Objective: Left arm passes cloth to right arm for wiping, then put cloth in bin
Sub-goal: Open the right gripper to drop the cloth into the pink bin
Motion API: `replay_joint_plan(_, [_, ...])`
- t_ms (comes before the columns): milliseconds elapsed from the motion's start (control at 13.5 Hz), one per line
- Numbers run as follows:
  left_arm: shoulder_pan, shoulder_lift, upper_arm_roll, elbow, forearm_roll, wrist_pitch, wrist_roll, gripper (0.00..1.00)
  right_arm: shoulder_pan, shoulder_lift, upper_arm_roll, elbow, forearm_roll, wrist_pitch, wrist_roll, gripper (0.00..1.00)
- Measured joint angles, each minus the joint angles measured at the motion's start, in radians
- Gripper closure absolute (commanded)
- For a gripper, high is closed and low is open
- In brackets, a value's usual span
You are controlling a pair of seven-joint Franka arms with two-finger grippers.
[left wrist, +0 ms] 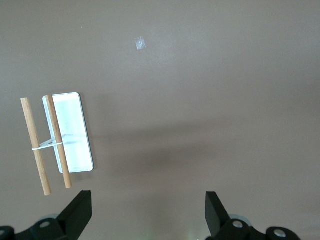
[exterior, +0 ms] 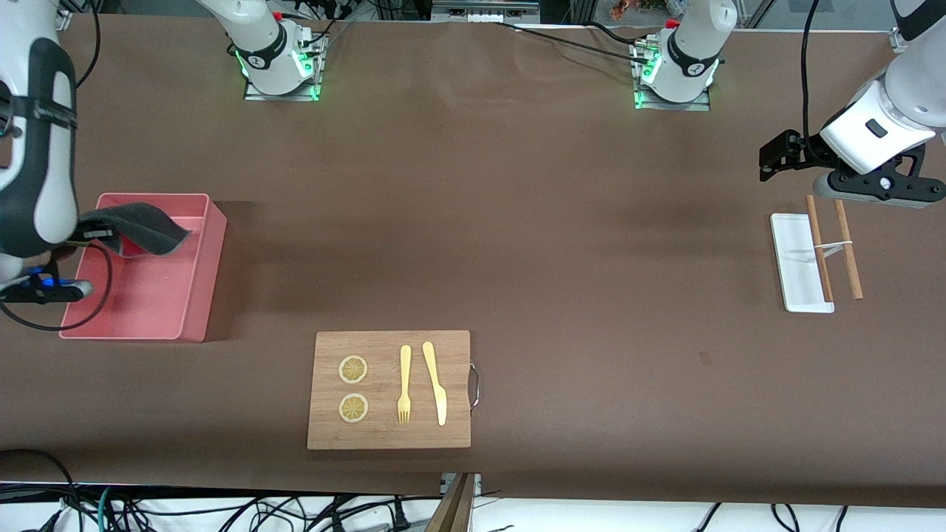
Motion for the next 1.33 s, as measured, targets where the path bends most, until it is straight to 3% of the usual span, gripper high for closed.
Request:
replay_joint_plan(370, [0.0,0.005,-0.012,0.0,0.0,-0.003,0.0,0.0,0.0,0.045,-0.002,-0.181,0.0,0.319,-0.002,1.0])
replay_joint_plan(444, [0.0,0.008,-0.015,0.0,0.0,-0.006,0.0,0.0,0.0,0.053,-0.002,-0.206,0.0,0.383,-0.004,0.8])
replay_joint_plan(519, [-0.001,0.01,-0.018,0.0,0.0,-0.007,0.0,0.0,0.0,0.06,-0.002,-0.227,0.005,0.431,-0.005,0.24])
replay_joint_plan(593, [-0.001,0.01,-0.019,0.004,0.0,-0.008,0.0,0.0,0.0,0.065,-0.002,-0.241,0.017,0.454,-0.005,0.01])
replay_joint_plan(1037, [0.002,0.009,-0.019,0.049,0.034,-0.038,0.0,0.0,-0.001,-0.008,-0.005,-0.211,0.057,0.445,-0.006,0.0])
replay_joint_plan(1333, [0.009,0.016,-0.012,0.07,0.044,-0.006,0.0,0.0,-0.001,-0.159,0.028,-0.124,0.059,0.247,-0.007,0.0])
